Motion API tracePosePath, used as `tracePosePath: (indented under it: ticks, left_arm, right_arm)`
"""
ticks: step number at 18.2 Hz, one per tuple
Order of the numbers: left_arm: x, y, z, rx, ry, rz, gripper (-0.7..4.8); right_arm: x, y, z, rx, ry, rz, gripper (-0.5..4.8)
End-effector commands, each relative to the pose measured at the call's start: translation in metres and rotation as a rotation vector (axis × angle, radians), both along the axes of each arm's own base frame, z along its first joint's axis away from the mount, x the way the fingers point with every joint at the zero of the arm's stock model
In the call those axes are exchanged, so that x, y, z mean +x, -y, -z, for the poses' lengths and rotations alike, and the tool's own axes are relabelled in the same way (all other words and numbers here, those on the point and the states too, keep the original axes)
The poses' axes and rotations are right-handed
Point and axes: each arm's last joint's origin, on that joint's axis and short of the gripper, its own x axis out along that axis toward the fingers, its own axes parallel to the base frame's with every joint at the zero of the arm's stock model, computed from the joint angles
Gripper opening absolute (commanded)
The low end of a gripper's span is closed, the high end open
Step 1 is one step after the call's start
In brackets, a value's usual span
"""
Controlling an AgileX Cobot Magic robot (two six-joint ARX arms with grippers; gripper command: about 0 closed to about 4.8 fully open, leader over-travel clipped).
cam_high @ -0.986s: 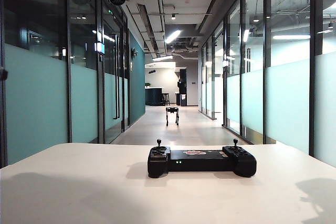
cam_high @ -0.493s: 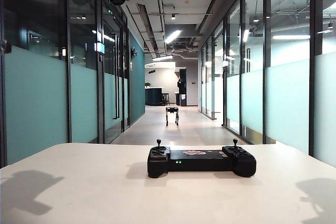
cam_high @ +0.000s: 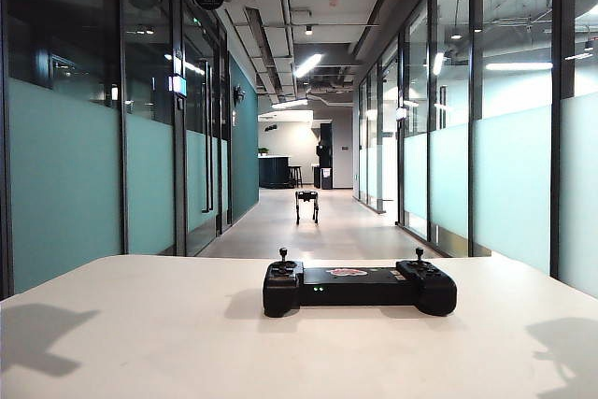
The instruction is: Push the left joystick on the remote control sitting on the white table forward to make the robot dog walk in a straight line until it approaches the door.
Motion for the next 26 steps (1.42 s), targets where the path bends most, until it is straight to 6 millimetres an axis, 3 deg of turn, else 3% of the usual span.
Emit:
tracePosePath:
  ticks: [1, 6, 26]
  left_arm:
    - [0.003, -0.008, 0.004, 0.004, -0.045, -0.108, -0.05]
    - [0.005, -0.021, 0.011, 0.032, -0.106, -0.301, -0.05]
    - [0.006, -0.026, 0.009, 0.031, -0.095, -0.367, -0.04]
  right_arm:
    - [0.0, 0.0, 0.0, -0.001, -0.005, 0.001, -0.05]
    - [0.0, 0.0, 0.0, -0.001, -0.005, 0.001, -0.05]
    - [0.001, 0.001, 0.001, -0.004, 0.004, 0.031, -0.05]
